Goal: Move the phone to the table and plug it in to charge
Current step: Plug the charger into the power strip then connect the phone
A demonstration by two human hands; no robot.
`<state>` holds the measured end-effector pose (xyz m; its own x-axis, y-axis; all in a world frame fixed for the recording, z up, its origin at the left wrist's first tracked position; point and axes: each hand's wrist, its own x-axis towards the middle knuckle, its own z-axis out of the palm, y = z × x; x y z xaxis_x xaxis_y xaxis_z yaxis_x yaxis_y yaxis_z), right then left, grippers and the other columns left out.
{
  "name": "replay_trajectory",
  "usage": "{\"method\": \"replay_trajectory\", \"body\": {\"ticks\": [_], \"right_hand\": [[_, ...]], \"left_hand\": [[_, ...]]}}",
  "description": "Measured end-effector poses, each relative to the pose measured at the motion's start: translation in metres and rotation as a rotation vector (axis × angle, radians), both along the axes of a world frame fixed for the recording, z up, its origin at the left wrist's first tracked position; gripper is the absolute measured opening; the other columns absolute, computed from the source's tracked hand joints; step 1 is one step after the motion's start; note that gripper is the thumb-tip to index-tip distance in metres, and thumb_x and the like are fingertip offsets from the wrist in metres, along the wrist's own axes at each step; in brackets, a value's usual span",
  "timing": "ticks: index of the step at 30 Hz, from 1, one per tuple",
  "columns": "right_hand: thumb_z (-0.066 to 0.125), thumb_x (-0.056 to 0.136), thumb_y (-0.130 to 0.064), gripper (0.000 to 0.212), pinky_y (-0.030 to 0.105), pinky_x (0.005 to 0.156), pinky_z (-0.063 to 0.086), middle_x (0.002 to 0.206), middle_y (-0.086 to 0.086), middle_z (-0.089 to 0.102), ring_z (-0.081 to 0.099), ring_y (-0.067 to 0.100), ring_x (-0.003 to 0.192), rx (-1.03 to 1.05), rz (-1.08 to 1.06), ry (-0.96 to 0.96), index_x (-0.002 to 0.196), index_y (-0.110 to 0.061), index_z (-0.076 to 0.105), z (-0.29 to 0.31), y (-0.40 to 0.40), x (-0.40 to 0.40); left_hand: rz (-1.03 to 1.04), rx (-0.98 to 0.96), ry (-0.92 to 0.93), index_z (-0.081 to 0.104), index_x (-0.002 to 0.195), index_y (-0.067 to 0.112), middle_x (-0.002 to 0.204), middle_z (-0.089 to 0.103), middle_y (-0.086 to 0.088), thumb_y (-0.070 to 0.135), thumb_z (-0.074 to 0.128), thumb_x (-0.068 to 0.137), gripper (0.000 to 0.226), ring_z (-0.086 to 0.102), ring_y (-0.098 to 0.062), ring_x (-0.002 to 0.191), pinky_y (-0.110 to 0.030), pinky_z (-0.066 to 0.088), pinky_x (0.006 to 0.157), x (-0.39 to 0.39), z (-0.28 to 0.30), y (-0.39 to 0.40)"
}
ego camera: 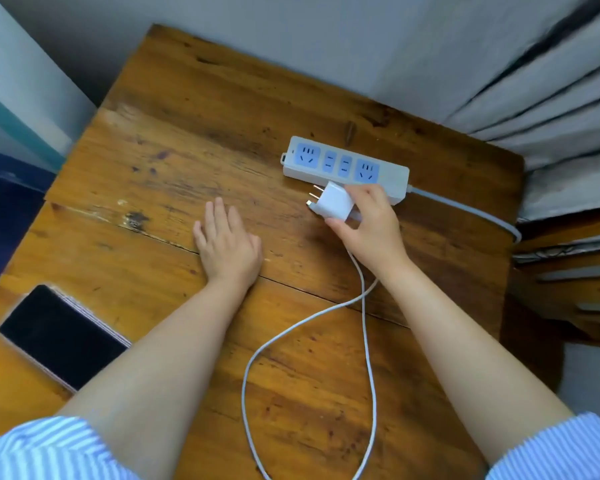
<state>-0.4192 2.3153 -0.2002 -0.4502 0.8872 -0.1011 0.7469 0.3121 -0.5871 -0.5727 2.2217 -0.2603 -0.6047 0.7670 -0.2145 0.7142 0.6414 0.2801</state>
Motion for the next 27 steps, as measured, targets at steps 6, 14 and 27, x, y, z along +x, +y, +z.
{"method": "replay_trajectory", "body": {"ticks": [6,14,27], "right_hand": [[0.073,0.074,-0.013,0.049,0.038,0.083,0.047,0.117,0.018,0.054,0.053,0.032,0.104,0.131,-0.024,-0.224,0.117,-0.005,0.052,0.033,0.05,0.01],[0.071,0.077,-0.016,0.041,0.041,0.081,0.052,0.117,0.019,0.056,0.056,0.035,0.102,0.156,0.135,-0.441,0.114,-0.003,0.057,0.048,0.075,-0.015],[0.061,0.081,-0.004,0.018,0.031,0.059,0.041,0.101,0.018,0.055,0.045,0.027,0.071,0.182,0.337,-0.778,0.098,0.0,0.059,0.063,0.081,-0.055]], "left_hand": [[-0.075,-0.066,0.029,0.006,0.144,0.005,0.157,0.001,-0.011,0.029,0.029,0.095,0.06,-0.003,-0.022,0.144,-0.039,-0.002,0.118,-0.002,-0.01,0.01],[-0.07,-0.086,0.047,0.004,0.144,0.006,0.157,0.002,-0.011,0.031,0.028,0.094,0.061,-0.002,-0.02,0.144,-0.039,0.0,0.118,-0.003,-0.012,0.01],[-0.051,-0.071,0.027,0.007,0.144,0.006,0.157,0.005,-0.01,0.031,0.032,0.093,0.062,0.0,-0.02,0.145,-0.038,-0.001,0.118,-0.001,-0.01,0.012]]}}
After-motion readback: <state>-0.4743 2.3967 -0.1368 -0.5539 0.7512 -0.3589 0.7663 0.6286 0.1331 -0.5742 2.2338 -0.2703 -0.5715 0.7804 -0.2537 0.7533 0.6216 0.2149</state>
